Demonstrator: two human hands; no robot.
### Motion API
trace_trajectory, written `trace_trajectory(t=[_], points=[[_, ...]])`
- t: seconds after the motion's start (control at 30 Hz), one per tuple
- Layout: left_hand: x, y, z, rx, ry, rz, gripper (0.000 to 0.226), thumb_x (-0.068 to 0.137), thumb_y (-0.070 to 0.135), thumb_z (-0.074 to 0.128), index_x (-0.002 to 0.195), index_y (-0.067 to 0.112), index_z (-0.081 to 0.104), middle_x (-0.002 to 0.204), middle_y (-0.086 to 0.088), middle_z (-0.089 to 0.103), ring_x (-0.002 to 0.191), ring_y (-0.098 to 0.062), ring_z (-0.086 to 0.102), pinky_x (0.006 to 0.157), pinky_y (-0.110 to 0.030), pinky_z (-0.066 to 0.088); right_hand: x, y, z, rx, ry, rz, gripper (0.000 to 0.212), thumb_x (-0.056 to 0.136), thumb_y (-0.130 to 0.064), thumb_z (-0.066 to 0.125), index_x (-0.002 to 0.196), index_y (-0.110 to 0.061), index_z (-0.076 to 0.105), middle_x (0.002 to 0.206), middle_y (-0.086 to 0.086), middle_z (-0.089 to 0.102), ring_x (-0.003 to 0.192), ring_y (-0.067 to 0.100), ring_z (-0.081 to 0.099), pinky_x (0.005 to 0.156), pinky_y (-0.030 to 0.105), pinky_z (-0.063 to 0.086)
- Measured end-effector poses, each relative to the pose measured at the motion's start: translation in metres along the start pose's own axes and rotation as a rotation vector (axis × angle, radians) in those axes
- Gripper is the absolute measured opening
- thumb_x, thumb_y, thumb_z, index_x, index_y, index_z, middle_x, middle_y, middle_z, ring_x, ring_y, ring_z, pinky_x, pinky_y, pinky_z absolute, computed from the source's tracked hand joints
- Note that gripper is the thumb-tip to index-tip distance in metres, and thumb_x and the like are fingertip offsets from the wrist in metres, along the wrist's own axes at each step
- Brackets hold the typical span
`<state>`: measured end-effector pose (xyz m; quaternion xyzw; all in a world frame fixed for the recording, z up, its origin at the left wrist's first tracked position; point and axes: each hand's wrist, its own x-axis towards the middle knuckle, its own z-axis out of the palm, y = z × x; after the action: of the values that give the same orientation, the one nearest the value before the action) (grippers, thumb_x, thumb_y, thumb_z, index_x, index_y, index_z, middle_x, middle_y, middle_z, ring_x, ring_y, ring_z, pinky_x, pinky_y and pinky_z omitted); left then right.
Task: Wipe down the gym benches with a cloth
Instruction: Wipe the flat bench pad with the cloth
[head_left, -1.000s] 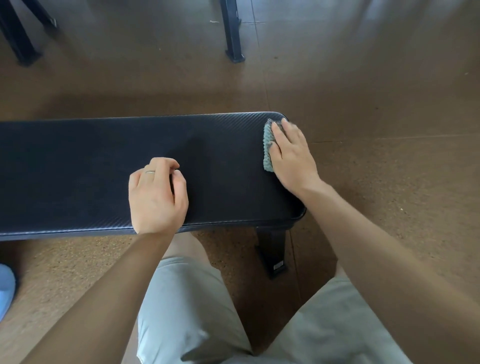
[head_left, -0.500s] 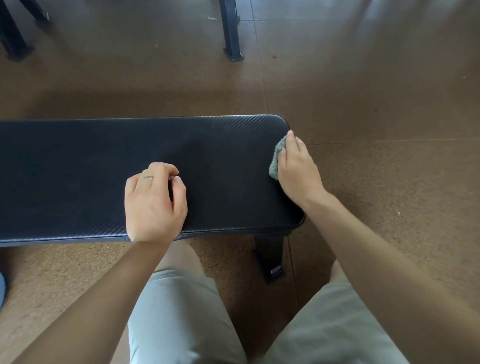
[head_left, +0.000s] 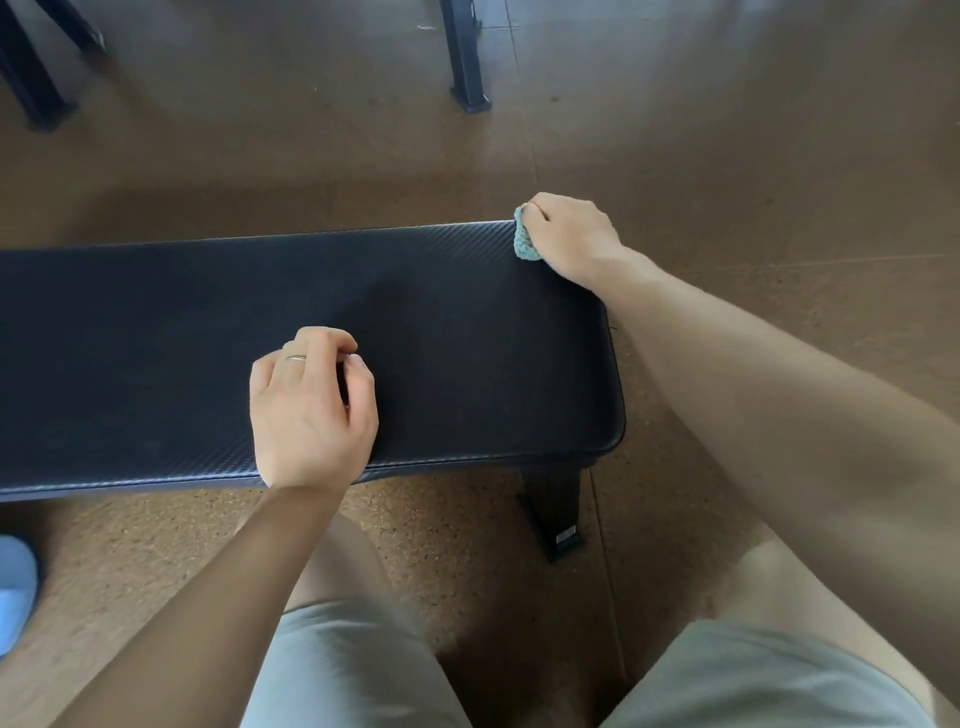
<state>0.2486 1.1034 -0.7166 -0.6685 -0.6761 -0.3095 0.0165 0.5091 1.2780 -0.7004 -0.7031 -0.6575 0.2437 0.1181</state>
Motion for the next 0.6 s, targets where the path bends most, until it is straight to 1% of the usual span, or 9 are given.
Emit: trace_trajectory(t=[0.1, 0.2, 0.23, 0.27, 0.37, 0.43, 0.47, 0.53, 0.6], points=[[0.0, -0.001, 0.0, 0.007, -0.004, 0.006, 0.018, 0.099, 0.017, 0.042, 0.101, 0.011, 0.059, 0.093, -0.005, 0.067, 0.079, -0.029, 0.059, 0.095, -0.04, 0.038, -0.021, 0.009, 0.005, 0.114, 0.082, 0.026, 0.041, 0.108, -0.037, 0.028, 0.131, -0.023, 0.059, 0.128, 0.007, 0.06, 0.117, 0.031, 0.055, 0.089, 0.038, 0.037], [-0.001, 0.0, -0.001, 0.006, 0.001, 0.007, 0.018, 0.099, 0.017, 0.043, 0.101, 0.011, 0.06, 0.094, -0.005, 0.068, 0.079, -0.029, 0.059, 0.095, -0.04, 0.038, -0.051, 0.017, 0.009, 0.253, 0.115, 0.092, 0.046, 0.111, -0.034, 0.026, 0.153, -0.023, 0.04, 0.145, 0.009, 0.052, 0.131, 0.03, 0.049, 0.105, 0.042, 0.038], [-0.001, 0.0, -0.001, 0.008, 0.001, 0.009, 0.018, 0.099, 0.017, 0.043, 0.101, 0.011, 0.06, 0.094, -0.005, 0.068, 0.079, -0.029, 0.059, 0.095, -0.041, 0.039, -0.063, 0.019, 0.009, 0.309, 0.116, 0.122, 0.047, 0.111, -0.034, 0.026, 0.156, -0.023, 0.037, 0.146, 0.009, 0.052, 0.131, 0.029, 0.05, 0.107, 0.042, 0.039], [-0.001, 0.001, 0.0, 0.007, -0.001, 0.012, 0.018, 0.099, 0.017, 0.043, 0.101, 0.011, 0.06, 0.094, -0.005, 0.068, 0.079, -0.029, 0.059, 0.095, -0.041, 0.039, -0.077, 0.022, 0.01, 0.368, 0.115, 0.152, 0.047, 0.111, -0.034, 0.026, 0.155, -0.023, 0.037, 0.144, 0.007, 0.054, 0.127, 0.027, 0.052, 0.105, 0.041, 0.04], [0.0, 0.001, 0.001, 0.008, 0.002, 0.016, 0.019, 0.099, 0.018, 0.043, 0.101, 0.01, 0.06, 0.095, -0.006, 0.068, 0.08, -0.03, 0.059, 0.094, -0.042, 0.039, -0.125, 0.03, 0.018, 0.519, 0.118, 0.229, 0.044, 0.112, -0.035, 0.027, 0.15, -0.024, 0.045, 0.127, -0.001, 0.059, 0.111, 0.017, 0.053, 0.091, 0.031, 0.037], [0.0, 0.001, 0.0, 0.002, 0.008, 0.017, 0.018, 0.099, 0.018, 0.043, 0.101, 0.01, 0.06, 0.095, -0.006, 0.068, 0.081, -0.03, 0.059, 0.093, -0.042, 0.039, -0.155, 0.031, 0.028, 0.59, 0.147, 0.266, 0.044, 0.112, -0.037, 0.027, 0.15, -0.022, 0.045, 0.125, -0.005, 0.059, 0.11, 0.013, 0.054, 0.089, 0.03, 0.038], [0.0, 0.001, 0.0, -0.004, 0.009, 0.017, 0.018, 0.099, 0.018, 0.043, 0.101, 0.011, 0.059, 0.095, -0.006, 0.068, 0.081, -0.03, 0.059, 0.093, -0.042, 0.039, -0.166, 0.03, 0.033, 0.603, 0.17, 0.281, 0.045, 0.112, -0.037, 0.028, 0.151, -0.022, 0.045, 0.128, -0.004, 0.06, 0.112, 0.012, 0.055, 0.09, 0.03, 0.041], [0.001, 0.001, -0.001, -0.008, 0.006, 0.02, 0.018, 0.099, 0.019, 0.043, 0.101, 0.011, 0.059, 0.095, -0.006, 0.068, 0.08, -0.029, 0.059, 0.093, -0.042, 0.039, -0.181, 0.027, 0.043, 0.606, 0.232, 0.315, 0.047, 0.112, -0.039, 0.029, 0.154, -0.022, 0.043, 0.138, -0.003, 0.06, 0.12, 0.012, 0.056, 0.098, 0.032, 0.046], [0.001, 0.002, -0.002, -0.017, -0.002, 0.014, 0.019, 0.099, 0.02, 0.041, 0.101, 0.012, 0.059, 0.095, -0.005, 0.068, 0.081, -0.029, 0.058, 0.094, -0.042, 0.039, -0.195, 0.022, 0.051, 0.568, 0.297, 0.337, 0.048, 0.112, -0.038, 0.029, 0.157, -0.022, 0.038, 0.146, -0.002, 0.055, 0.13, 0.013, 0.053, 0.106, 0.032, 0.045]])
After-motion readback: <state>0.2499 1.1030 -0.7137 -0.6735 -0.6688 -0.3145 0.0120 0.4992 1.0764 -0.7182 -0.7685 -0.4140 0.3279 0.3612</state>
